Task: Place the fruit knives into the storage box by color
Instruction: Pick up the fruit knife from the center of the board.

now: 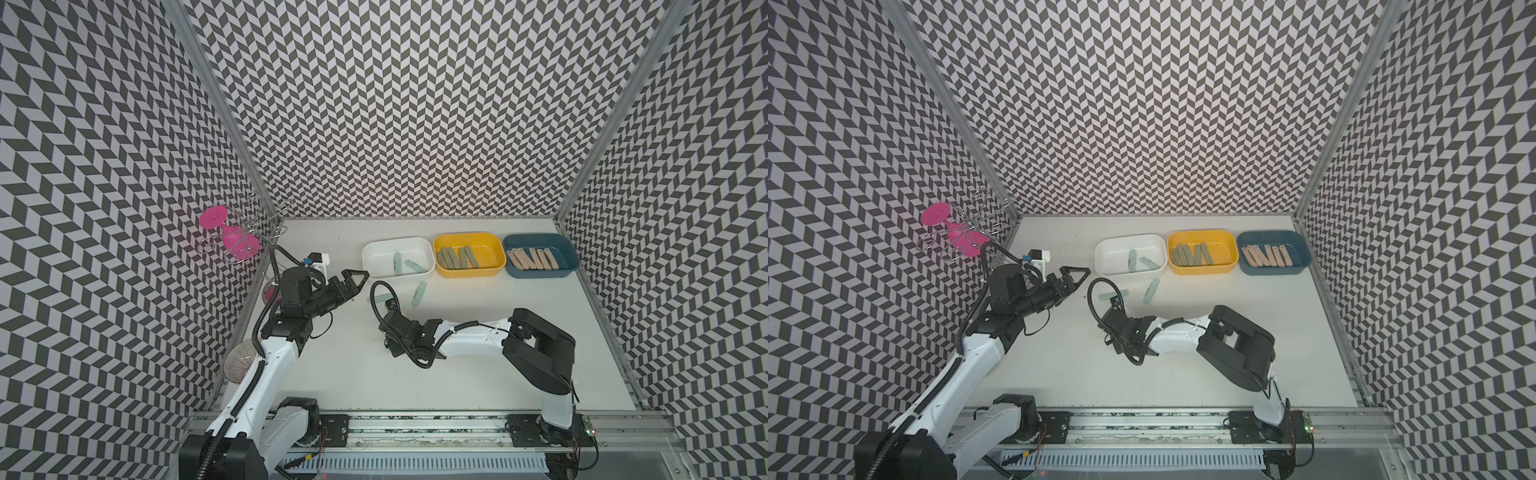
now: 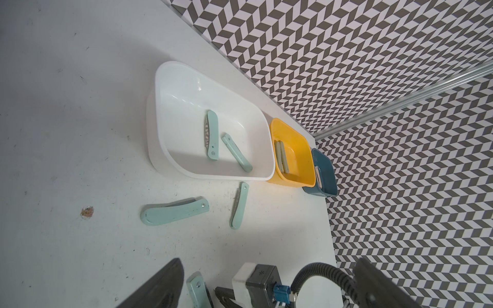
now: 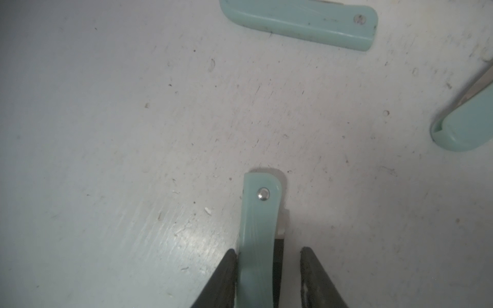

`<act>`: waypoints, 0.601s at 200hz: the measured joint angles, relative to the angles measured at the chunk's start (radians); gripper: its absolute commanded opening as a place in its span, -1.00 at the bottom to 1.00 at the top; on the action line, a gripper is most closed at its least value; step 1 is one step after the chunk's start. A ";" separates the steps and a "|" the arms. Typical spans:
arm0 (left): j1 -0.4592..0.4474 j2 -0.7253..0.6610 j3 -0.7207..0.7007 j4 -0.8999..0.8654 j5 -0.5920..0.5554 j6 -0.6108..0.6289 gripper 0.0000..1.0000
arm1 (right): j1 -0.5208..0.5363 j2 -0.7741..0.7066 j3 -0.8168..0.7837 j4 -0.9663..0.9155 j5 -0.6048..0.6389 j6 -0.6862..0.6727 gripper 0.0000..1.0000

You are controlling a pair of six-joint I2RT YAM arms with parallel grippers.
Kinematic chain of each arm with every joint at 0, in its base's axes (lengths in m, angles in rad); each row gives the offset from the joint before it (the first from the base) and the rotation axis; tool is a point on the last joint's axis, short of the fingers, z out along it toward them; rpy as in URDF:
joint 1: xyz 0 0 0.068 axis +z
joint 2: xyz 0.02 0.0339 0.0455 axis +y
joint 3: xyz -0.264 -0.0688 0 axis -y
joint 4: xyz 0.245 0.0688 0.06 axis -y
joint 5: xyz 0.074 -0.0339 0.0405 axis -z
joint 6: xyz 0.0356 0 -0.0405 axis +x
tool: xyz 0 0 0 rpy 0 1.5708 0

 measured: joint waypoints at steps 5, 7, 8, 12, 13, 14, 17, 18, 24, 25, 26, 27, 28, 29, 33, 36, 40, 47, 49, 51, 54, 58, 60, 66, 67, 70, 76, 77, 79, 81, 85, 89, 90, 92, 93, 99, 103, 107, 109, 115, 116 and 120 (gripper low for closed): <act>0.000 0.002 0.000 0.001 0.000 0.000 1.00 | 0.000 0.002 0.002 0.000 0.001 -0.002 -0.19; 0.000 0.003 0.000 0.001 0.000 0.000 1.00 | 0.000 0.003 0.004 0.000 0.002 -0.003 -0.19; 0.000 0.003 0.000 0.001 0.000 0.000 1.00 | 0.000 0.003 0.004 0.000 0.002 -0.003 -0.19; 0.000 0.006 0.000 0.002 0.000 0.000 1.00 | 0.000 0.005 0.006 0.000 0.002 -0.004 -0.19; 0.000 0.006 0.000 0.002 0.000 0.000 1.00 | 0.000 0.006 0.007 0.000 0.002 -0.005 -0.19; 0.000 0.006 0.000 0.002 0.000 0.000 1.00 | 0.000 0.006 0.007 0.000 0.003 -0.005 -0.19; 0.000 0.008 0.000 0.003 0.000 0.000 1.00 | 0.001 0.007 0.008 0.000 0.003 -0.006 -0.19; 0.000 0.008 0.000 0.003 0.000 0.000 1.00 | 0.001 0.007 0.009 0.000 0.003 -0.006 -0.19; 0.000 0.011 0.000 0.004 0.000 0.000 1.00 | 0.001 0.009 0.011 0.000 0.004 -0.007 -0.21; 0.000 0.011 0.000 0.004 0.000 0.000 1.00 | 0.001 0.009 0.011 0.000 0.004 -0.008 -0.21; 0.000 0.011 0.000 0.005 0.000 0.000 1.00 | 0.001 0.010 0.011 0.000 0.004 -0.008 -0.22; 0.000 0.012 0.000 0.005 0.000 0.000 1.00 | 0.001 0.010 0.011 0.001 0.004 -0.008 -0.22; 0.000 0.012 0.000 0.006 0.000 0.000 1.00 | 0.001 0.010 0.011 0.001 0.004 -0.009 -0.22; 0.000 0.013 0.000 0.006 0.000 0.000 1.00 | 0.001 0.011 0.012 0.001 0.004 -0.009 -0.23; 0.000 0.014 0.000 0.007 0.000 0.000 1.00 | 0.001 0.011 0.013 0.001 0.006 -0.010 -0.25; 0.000 0.015 0.000 0.008 0.000 0.000 1.00 | 0.001 0.013 0.013 0.001 0.006 -0.011 -0.26; 0.000 0.016 -0.001 0.009 0.000 0.000 1.00 | 0.001 0.013 0.014 0.001 0.008 -0.011 -0.29; 0.000 0.017 -0.003 0.013 0.000 0.000 1.00 | 0.001 0.014 0.015 0.002 0.009 -0.013 -0.35; 0.000 0.018 -0.003 0.015 0.000 0.000 1.00 | 0.001 0.014 0.015 0.003 0.010 -0.013 -0.37; 0.000 0.019 -0.004 0.016 0.000 0.000 1.00 | 0.001 0.015 0.015 0.003 0.011 -0.010 -0.38; 0.000 0.019 -0.005 0.018 0.000 0.000 1.00 | 0.001 0.015 0.015 0.003 0.011 -0.013 -0.41; 0.000 0.021 -0.006 0.020 0.000 0.000 1.00 | 0.001 0.015 0.015 0.004 0.011 -0.011 -0.44; 0.000 0.022 -0.007 0.021 0.000 0.000 1.00 | 0.001 0.015 0.015 0.004 0.011 -0.011 -0.46; 0.000 0.024 -0.009 0.024 0.000 0.001 1.00 | 0.001 0.015 0.015 0.004 0.011 -0.010 -0.49; 0.000 0.025 -0.010 0.024 0.000 0.001 1.00 | 0.001 0.015 0.015 0.004 0.011 -0.011 -0.49; 0.000 0.026 -0.011 0.024 0.000 0.001 1.00 | 0.001 0.015 0.015 0.004 0.011 -0.010 -0.50; 0.000 0.029 -0.012 0.026 0.000 0.001 1.00 | 0.001 0.015 0.015 0.005 0.011 -0.010 -0.52; 0.000 0.029 -0.012 0.026 0.000 0.001 1.00 | 0.001 0.015 0.015 0.005 0.011 -0.009 -0.52; 0.000 0.031 -0.013 0.027 0.000 0.001 1.00 | 0.001 0.015 0.015 0.005 0.011 -0.009 -0.53; 0.000 0.032 -0.013 0.028 0.000 0.001 1.00 | 0.001 0.015 0.015 0.005 0.011 -0.010 -0.53; 0.000 0.034 -0.013 0.028 0.000 0.001 1.00 | 0.001 0.015 0.015 0.005 0.011 -0.008 -0.54; 0.000 0.038 -0.013 0.030 0.000 0.001 1.00 | 0.001 0.015 0.015 0.005 0.011 -0.008 -0.55; 0.000 0.039 -0.013 0.030 0.000 0.001 1.00 | 0.001 0.015 0.015 0.005 0.011 -0.007 -0.55; 0.000 0.040 -0.013 0.031 0.000 0.001 1.00 | 0.001 0.015 0.015 0.006 0.011 -0.007 -0.56; 0.000 0.040 -0.013 0.031 0.000 0.001 1.00 | 0.001 0.015 0.015 0.006 0.011 -0.007 -0.56; 0.000 0.044 -0.013 0.034 0.000 0.001 1.00 | 0.001 0.015 0.015 0.006 0.011 -0.007 -0.56; 0.000 0.047 -0.013 0.036 0.000 0.001 1.00 | 0.001 0.014 0.015 0.007 0.011 -0.006 -0.57; 0.000 0.050 -0.013 0.038 0.000 0.001 1.00 | 0.001 0.014 0.015 0.007 0.011 -0.006 -0.57; 0.000 0.051 -0.013 0.039 0.000 0.001 1.00 | 0.001 0.014 0.015 0.007 0.011 -0.006 -0.57; 0.000 0.055 -0.013 0.042 0.001 0.001 1.00 | -0.001 0.013 0.015 0.007 0.010 -0.006 -0.57; 0.000 0.056 -0.013 0.043 0.001 0.001 1.00 | -0.001 0.013 0.015 0.007 0.010 -0.006 -0.57; 0.000 0.059 -0.013 0.045 0.002 0.001 1.00 | -0.003 0.013 0.015 0.007 0.009 -0.006 -0.57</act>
